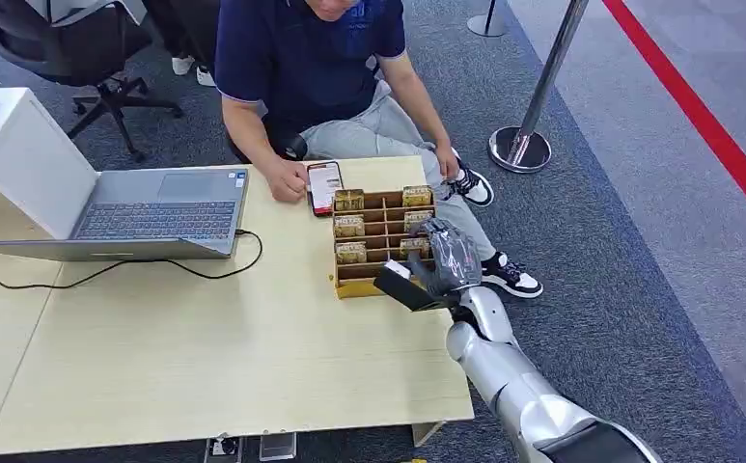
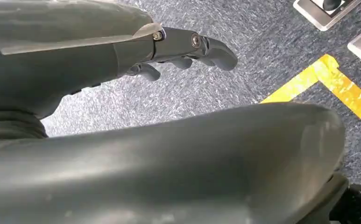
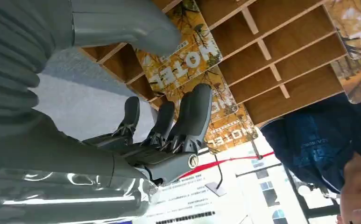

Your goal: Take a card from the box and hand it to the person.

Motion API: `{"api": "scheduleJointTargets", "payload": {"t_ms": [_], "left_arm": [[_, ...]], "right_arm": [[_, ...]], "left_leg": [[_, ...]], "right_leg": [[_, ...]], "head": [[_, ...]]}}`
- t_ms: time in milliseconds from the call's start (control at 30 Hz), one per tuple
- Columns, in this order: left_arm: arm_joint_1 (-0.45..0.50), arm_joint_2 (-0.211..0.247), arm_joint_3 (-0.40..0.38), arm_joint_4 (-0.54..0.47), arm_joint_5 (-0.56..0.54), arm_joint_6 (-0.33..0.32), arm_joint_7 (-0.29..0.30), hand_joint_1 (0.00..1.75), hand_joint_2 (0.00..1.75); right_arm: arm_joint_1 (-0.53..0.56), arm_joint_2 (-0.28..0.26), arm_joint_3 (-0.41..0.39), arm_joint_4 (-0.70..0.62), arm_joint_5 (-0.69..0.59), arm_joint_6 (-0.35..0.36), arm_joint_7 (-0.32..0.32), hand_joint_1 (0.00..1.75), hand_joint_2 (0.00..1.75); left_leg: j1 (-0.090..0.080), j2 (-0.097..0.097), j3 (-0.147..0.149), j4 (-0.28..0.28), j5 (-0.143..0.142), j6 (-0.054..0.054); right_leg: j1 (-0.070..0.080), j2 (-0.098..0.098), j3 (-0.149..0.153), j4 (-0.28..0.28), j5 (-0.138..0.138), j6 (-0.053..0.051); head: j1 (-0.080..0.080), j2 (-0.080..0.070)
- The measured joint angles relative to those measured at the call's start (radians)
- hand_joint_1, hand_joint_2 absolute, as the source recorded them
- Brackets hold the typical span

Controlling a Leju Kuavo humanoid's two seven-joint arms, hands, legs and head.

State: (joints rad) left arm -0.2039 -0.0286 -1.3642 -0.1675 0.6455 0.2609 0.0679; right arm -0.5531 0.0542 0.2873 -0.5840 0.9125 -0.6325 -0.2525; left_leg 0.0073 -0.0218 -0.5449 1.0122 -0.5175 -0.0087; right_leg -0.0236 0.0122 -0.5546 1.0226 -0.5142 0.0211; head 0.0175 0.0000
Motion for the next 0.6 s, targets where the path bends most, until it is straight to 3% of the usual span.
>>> {"api": "scheduleJointTargets", "payload": {"t_ms": [600], "left_arm": [[0.0,0.0,-0.016,0.0,0.007,0.002,0.001,0.0,0.0]], "right_arm": [[-0.026,0.001,0.028,0.041,0.106,-0.03,0.05,0.87,1.75]], "left_leg": [[0.0,0.0,0.0,0.0,0.0,0.0]], "right_leg": [[0.0,0.0,0.0,0.0,0.0,0.0]], "head": [[0.0,0.0]]}}
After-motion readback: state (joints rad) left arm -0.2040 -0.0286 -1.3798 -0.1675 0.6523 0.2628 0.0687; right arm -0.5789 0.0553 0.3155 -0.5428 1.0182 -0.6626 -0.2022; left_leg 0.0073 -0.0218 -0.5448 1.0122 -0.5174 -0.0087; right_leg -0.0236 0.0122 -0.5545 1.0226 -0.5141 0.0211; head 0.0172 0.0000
